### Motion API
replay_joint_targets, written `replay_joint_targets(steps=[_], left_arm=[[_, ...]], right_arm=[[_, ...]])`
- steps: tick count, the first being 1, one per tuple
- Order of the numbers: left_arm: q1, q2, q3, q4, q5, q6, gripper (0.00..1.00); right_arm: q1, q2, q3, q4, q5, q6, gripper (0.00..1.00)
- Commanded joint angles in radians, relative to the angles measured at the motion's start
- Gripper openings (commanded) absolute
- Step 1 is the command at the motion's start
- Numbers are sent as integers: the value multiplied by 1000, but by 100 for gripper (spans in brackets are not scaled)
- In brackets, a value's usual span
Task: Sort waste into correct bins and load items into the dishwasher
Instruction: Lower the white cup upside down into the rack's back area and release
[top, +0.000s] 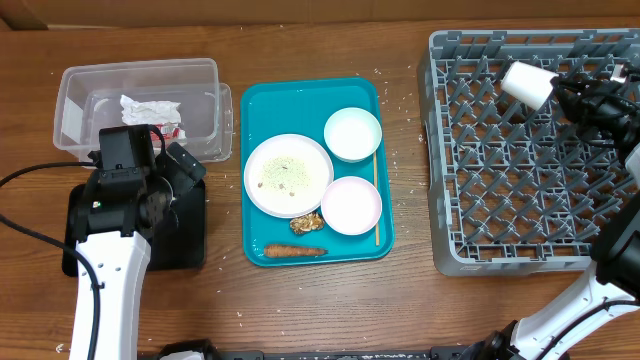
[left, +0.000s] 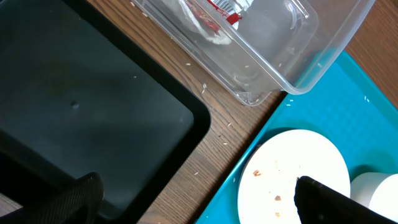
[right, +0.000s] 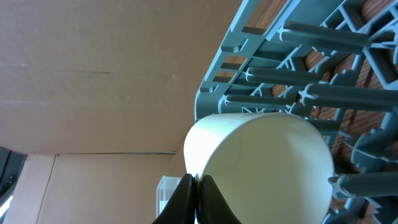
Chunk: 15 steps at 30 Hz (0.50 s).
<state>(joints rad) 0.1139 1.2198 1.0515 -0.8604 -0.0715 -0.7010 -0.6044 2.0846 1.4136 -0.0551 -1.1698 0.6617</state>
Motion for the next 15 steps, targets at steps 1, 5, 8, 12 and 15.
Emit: replay_joint_targets(steps=[1, 5, 8, 12, 15], left_arm=[[4, -4, 10, 1, 2, -6, 100], [4, -4, 10, 1, 2, -6, 100], [4, -4, 10, 1, 2, -6, 100], [4, -4, 10, 1, 2, -6, 100], [4, -4, 10, 1, 2, -6, 100]], right_arm=[[-26, 5, 3, 5, 29, -10, 4], [-47, 5, 30, -6, 22, -6, 4], [-77, 5, 54, -12, 5, 21, 5], [-105, 5, 54, -46, 9, 5, 9], [-126, 5, 54, -72, 10, -12, 10]])
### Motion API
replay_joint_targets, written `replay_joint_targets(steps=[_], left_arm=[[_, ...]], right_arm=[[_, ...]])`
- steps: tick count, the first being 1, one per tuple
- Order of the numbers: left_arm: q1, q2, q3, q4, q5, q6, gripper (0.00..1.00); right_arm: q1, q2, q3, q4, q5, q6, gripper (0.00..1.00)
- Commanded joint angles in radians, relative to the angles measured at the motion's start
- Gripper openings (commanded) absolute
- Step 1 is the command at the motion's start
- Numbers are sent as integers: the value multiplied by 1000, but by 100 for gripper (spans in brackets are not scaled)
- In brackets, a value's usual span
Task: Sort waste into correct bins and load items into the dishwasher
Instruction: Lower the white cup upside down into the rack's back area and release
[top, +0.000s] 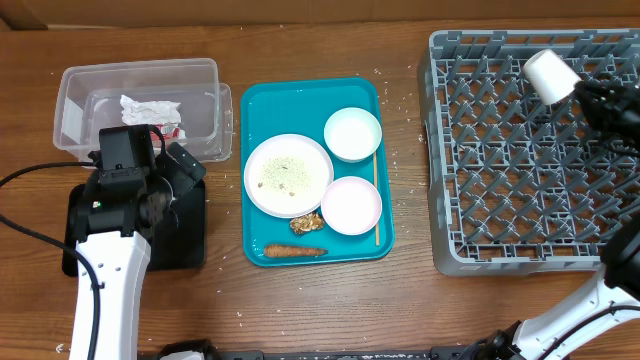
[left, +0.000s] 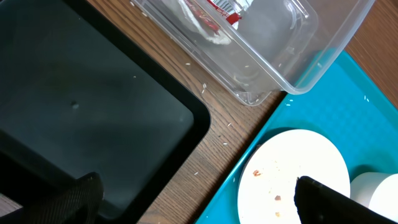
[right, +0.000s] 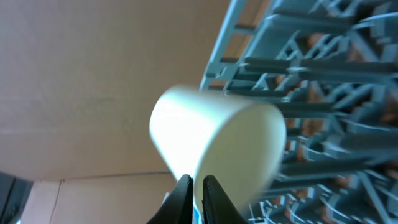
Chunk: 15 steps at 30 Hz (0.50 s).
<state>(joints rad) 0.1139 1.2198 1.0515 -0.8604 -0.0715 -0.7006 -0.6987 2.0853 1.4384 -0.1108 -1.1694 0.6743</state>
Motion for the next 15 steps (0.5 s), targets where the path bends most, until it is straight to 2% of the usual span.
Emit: replay_joint_targets(steps=[1, 8, 11, 15], left_arm=[[4, -4, 10, 1, 2, -6, 100], [4, -4, 10, 1, 2, -6, 100], [4, -4, 10, 1, 2, -6, 100], [4, -4, 10, 1, 2, -6, 100]], right_arm=[[-38, 4, 29, -34, 9, -37, 10], [-56, 4, 29, -211, 74, -182, 10], [-56, -1, 30, -209, 74, -185, 10], [-43, -43, 55, -199, 77, -240, 20]])
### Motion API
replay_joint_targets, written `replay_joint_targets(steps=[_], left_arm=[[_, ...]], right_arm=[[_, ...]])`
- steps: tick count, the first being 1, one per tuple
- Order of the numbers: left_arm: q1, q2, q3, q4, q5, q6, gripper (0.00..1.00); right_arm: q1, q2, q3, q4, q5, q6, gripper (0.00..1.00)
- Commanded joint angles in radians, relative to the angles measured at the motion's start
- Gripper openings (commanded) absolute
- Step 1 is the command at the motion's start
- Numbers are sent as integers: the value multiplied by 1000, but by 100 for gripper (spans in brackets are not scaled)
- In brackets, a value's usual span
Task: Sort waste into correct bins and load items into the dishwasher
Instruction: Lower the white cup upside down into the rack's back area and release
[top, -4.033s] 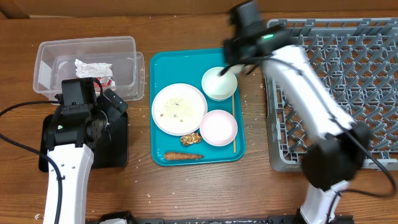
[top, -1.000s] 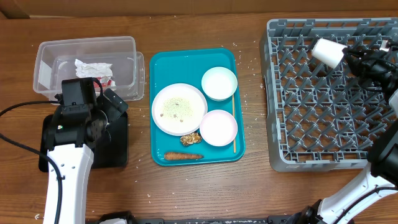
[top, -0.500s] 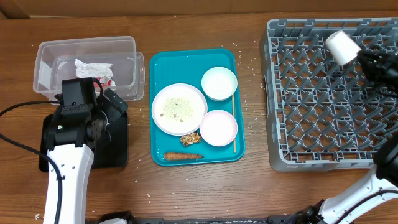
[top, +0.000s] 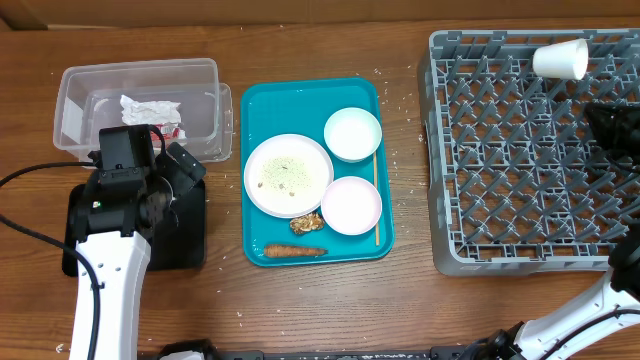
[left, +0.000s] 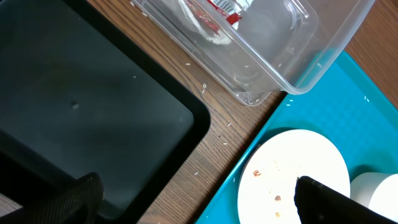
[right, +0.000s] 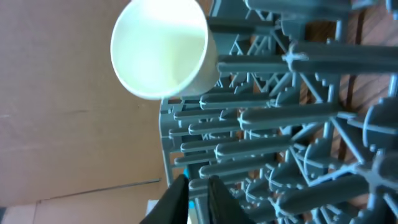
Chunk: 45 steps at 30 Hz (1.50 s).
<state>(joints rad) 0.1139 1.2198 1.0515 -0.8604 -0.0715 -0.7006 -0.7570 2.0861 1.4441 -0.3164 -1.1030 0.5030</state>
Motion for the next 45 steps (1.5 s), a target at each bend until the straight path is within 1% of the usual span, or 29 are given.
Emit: replay_joint_targets(steps=[1, 2, 4, 6, 7, 9, 12, 13, 15, 17, 19, 22, 23, 24, 25, 26, 27, 32, 34, 35, 37, 41, 45], left_arm=[[4, -4, 10, 1, 2, -6, 100], [4, -4, 10, 1, 2, -6, 100], [4, -4, 10, 1, 2, -6, 100], [4, -4, 10, 1, 2, -6, 100], [4, -4, 10, 1, 2, -6, 100], [4, -4, 10, 1, 2, -6, 100], [4, -4, 10, 1, 2, -6, 100], [4, -4, 10, 1, 2, -6, 100], [4, -4, 10, 1, 2, -6, 100], [4, -4, 10, 1, 2, -6, 100], [4, -4, 10, 1, 2, -6, 100], [4, -4, 10, 1, 2, -6, 100], [4, -4, 10, 1, 2, -6, 100], [4, -4, 10, 1, 2, -6, 100], [4, -4, 10, 1, 2, -6, 100], [4, -4, 10, 1, 2, -6, 100], [4, -4, 10, 1, 2, -6, 100], [4, -4, 10, 1, 2, -6, 100], [4, -4, 10, 1, 2, -6, 100], [4, -4, 10, 1, 2, -6, 100], [4, -4, 10, 1, 2, -6, 100], [4, -4, 10, 1, 2, -6, 100], [4, -4, 10, 1, 2, -6, 100]], right_arm=[[20, -57, 58, 7, 12, -80, 22], [30, -75, 73, 7, 19, -86, 26], [48, -101, 99, -4, 63, -86, 30], [80, -130, 136, -36, 152, -101, 36], [103, -145, 165, -72, 221, -131, 38], [150, -162, 223, -163, 373, -201, 40], [253, -166, 336, -325, 703, -329, 45], [287, -165, 359, -353, 809, -354, 46], [359, -165, 386, -378, 1037, -388, 49], [414, -161, 387, -375, 1218, -404, 48], [452, -133, 387, -369, 1340, -407, 49], [451, -68, 387, -343, 1357, -403, 59], [446, -56, 387, -335, 1358, -403, 65], [438, -39, 387, -318, 1361, -402, 82], [433, -28, 387, -307, 1361, -402, 87], [429, -18, 387, -297, 1354, -404, 95], [427, -12, 387, -290, 1344, -405, 100], [427, -2, 387, -284, 1201, -433, 99], [429, -2, 387, -278, 1160, -433, 94], [431, -2, 387, -275, 1149, -433, 86], [432, -1, 387, -275, 1149, -433, 76], [431, 0, 386, -276, 1149, -433, 66], [431, 0, 386, -286, 1147, -432, 41]])
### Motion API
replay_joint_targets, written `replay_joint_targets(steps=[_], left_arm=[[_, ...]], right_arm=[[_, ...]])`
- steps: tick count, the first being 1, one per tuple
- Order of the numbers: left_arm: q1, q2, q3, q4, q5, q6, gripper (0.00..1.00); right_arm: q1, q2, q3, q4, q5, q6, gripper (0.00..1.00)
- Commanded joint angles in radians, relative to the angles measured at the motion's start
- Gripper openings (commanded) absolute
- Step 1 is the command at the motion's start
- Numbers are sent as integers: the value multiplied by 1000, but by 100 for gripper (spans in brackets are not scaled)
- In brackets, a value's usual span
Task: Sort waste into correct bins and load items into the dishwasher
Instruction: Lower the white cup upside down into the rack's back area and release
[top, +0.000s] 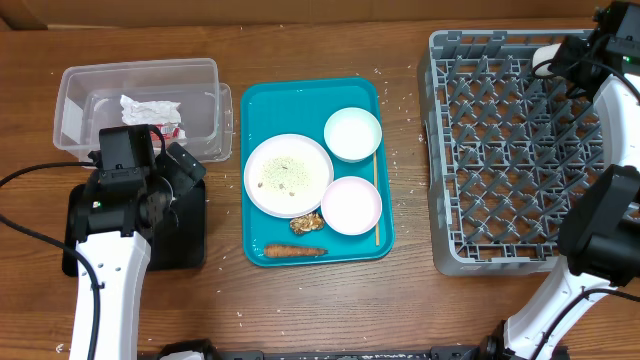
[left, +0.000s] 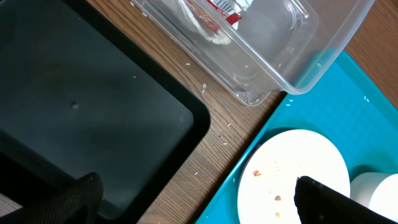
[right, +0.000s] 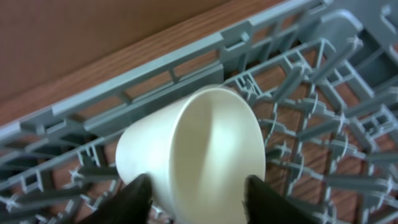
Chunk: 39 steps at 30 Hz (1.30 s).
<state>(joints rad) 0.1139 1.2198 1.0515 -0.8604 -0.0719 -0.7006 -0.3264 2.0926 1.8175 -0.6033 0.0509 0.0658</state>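
Observation:
A white paper cup (right: 199, 149) lies on its side at the far right corner of the grey dishwasher rack (top: 520, 200), its mouth facing the right wrist camera. My right gripper (right: 198, 200) is open, one finger on each side of the cup; whether they touch it I cannot tell. From overhead the cup (top: 548, 57) is half hidden by the right gripper (top: 578, 58). My left gripper (left: 199, 202) hangs open and empty over the table between the black bin (left: 81, 106) and the teal tray (left: 323, 124).
The teal tray (top: 262, 110) carries a crumbed plate (top: 289, 175), two bowls (top: 352, 134) (top: 351, 205), a food scrap (top: 306, 222), a carrot (top: 295, 251) and a chopstick (top: 377, 200). A clear bin (top: 70, 85) holding a wrapper (top: 150, 108) stands behind the black bin (top: 190, 240).
The right gripper, then away from the cup with its fingers close together, is now at the rack's far right corner, spread wide on either side of the lying cup. The left arm is unchanged.
My right gripper first held the cup by its rim above the rack's far side, then further right. After that the cup lay free on the rack's far right corner with the gripper off it. Now the open gripper straddles it. The left arm stayed still throughout.

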Motion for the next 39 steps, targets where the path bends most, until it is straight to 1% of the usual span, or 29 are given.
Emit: replay_joint_targets(steps=[1, 4, 7, 10, 13, 17, 21, 24, 26, 29, 33, 35, 39], left_arm=[[4, -4, 10, 1, 2, -6, 100], [4, -4, 10, 1, 2, -6, 100], [4, -4, 10, 1, 2, -6, 100], [4, -4, 10, 1, 2, -6, 100], [4, -4, 10, 1, 2, -6, 100], [4, -4, 10, 1, 2, -6, 100], [4, -4, 10, 1, 2, -6, 100], [4, -4, 10, 1, 2, -6, 100], [4, -4, 10, 1, 2, -6, 100], [4, -4, 10, 1, 2, -6, 100], [4, -4, 10, 1, 2, -6, 100], [4, -4, 10, 1, 2, -6, 100], [4, -4, 10, 1, 2, -6, 100]], right_arm=[[1, -7, 13, -4, -13, 5, 37], [2, -8, 13, -17, -36, 16, 24], [2, -22, 19, -34, -37, 39, 4], [-9, -64, 24, -43, -40, 113, 4], [-31, -132, 24, -54, -105, 159, 4], [-87, -212, 24, -96, -363, 171, 4], [-151, -213, 8, -106, -654, 171, 4], [-185, -212, -32, -106, -827, 171, 4], [-198, -210, -63, -99, -907, 170, 4], [-203, -201, -134, -37, -996, 166, 4], [-203, -147, -237, 138, -1160, 179, 4], [-205, -103, -272, 241, -1212, 233, 4], [-213, -20, -278, 323, -1225, 311, 4]])
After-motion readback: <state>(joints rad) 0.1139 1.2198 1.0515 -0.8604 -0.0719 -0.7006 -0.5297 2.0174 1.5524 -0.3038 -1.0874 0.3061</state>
